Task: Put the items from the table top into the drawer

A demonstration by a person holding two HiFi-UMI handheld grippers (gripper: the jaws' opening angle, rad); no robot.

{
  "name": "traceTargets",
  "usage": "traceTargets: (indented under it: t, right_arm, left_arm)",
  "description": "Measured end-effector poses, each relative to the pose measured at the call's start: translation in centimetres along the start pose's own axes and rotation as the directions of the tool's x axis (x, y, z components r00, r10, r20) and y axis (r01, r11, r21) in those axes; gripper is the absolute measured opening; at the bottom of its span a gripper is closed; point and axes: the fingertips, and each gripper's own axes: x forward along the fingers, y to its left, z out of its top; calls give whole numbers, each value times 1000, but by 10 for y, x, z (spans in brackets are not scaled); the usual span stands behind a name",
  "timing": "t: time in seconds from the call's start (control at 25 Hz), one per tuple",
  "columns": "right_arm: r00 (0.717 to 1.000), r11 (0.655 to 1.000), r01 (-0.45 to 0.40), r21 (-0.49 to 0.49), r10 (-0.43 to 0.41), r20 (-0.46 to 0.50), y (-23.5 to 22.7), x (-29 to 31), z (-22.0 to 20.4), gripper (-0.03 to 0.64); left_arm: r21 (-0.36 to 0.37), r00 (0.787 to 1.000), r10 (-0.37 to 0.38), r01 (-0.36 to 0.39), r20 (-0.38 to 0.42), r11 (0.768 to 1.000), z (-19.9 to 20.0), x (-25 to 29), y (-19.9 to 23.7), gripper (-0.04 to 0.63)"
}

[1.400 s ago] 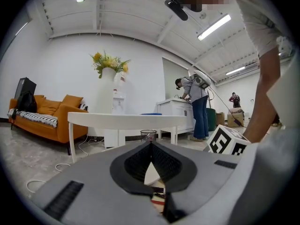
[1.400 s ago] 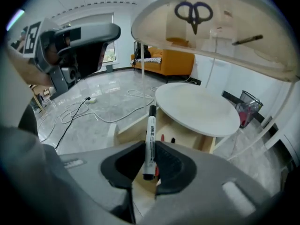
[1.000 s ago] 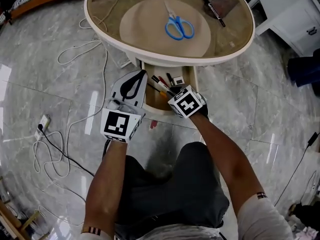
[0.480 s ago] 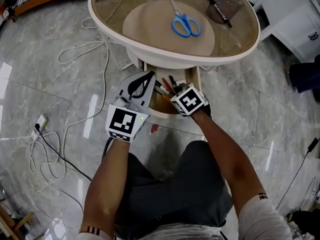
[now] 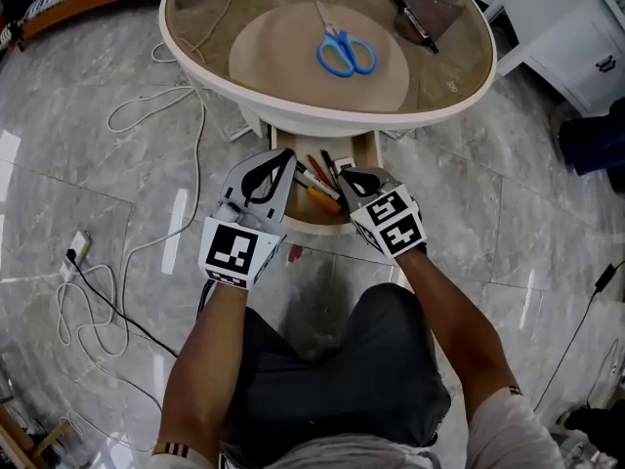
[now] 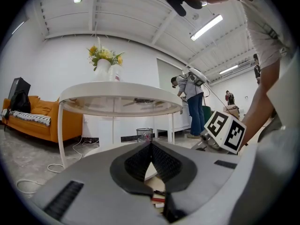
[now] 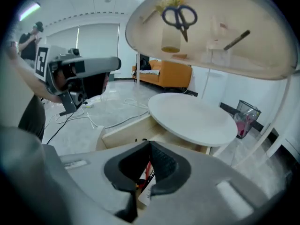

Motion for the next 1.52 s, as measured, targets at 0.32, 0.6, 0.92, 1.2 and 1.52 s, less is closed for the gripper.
traceTargets:
  t: [0.32,0.6,0.92,1.2,1.52]
  right_arm:
    - [978,999,23,31,-29,206,10,-52,44,2]
    - [933,1000,6,30,-16,359,33,-111,91,2]
    - [870,1000,21,7,-21,492,42,-164,146,2]
    - [840,999,39,24,-46,540,39,-178,182,2]
    - [862,996,81,37,-88,499,18,-181,218,2]
  left_arm:
    - [-34,998,-27,29,56,999,27,-1,-19,0]
    - [1,991,-110,110,74,994,42,-17,-46,0]
    - [25,977,-101,98,189,995,104,-33,-44,0]
    - [38,972,-75,68,221,997,134,-41,-34,0]
    - [63,971,-102,91,215,994,160,-33,-23,0]
